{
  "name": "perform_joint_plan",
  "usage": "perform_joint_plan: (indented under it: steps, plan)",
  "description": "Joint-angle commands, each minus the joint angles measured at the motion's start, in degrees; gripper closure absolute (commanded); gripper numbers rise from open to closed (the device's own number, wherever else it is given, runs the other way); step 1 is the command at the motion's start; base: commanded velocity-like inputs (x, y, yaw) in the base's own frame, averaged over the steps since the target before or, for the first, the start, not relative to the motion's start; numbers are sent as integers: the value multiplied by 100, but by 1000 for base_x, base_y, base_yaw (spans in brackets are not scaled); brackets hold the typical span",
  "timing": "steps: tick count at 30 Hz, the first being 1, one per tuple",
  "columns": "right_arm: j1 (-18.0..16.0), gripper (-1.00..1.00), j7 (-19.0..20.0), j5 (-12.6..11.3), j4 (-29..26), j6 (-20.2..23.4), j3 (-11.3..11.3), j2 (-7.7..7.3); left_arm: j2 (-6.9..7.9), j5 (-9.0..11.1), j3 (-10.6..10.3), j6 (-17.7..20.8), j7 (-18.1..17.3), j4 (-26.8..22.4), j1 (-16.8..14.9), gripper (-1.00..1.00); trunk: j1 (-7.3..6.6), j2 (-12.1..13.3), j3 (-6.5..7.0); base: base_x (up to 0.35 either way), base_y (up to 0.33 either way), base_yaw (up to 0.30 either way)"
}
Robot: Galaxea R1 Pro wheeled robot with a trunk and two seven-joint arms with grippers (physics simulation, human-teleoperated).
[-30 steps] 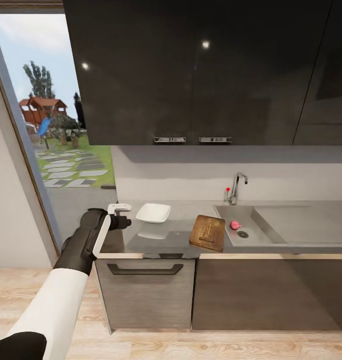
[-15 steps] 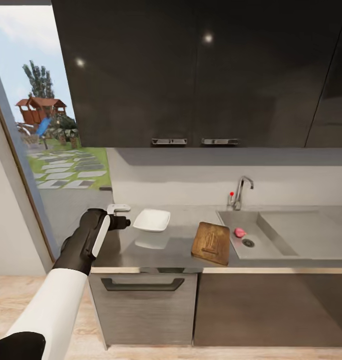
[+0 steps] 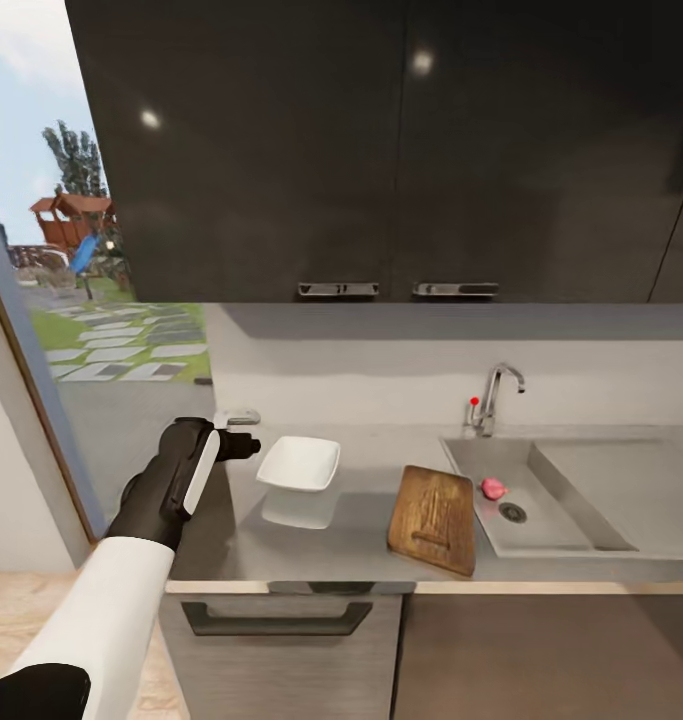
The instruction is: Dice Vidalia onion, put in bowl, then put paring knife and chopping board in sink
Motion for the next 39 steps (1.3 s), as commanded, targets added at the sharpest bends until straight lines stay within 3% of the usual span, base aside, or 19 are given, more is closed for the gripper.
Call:
perform_joint_plan:
  steps: [1, 21, 27, 39]
  plan:
    - [0, -100, -7, -7, 7, 56, 6, 0, 1, 23, -9, 19, 42, -4, -2, -100, 5, -3, -2, 249, 0, 0]
    - [11, -100, 219, -8, 10, 369, 8, 52, -39, 21, -38, -11, 35, 327, -3, -100, 5, -3, -2, 173, 0, 0]
    - [11, -100, 214, -8, 8, 471, 5, 67, -42, 18, -139, -24, 26, 445, -6, -100, 5, -3, -2, 251, 0, 0]
    - [11, -100, 205, -8, 0, 639, 4, 76, -38, 18, -164, -37, 24, 524, -10, -100, 5, -3, -53, 21, 0, 0]
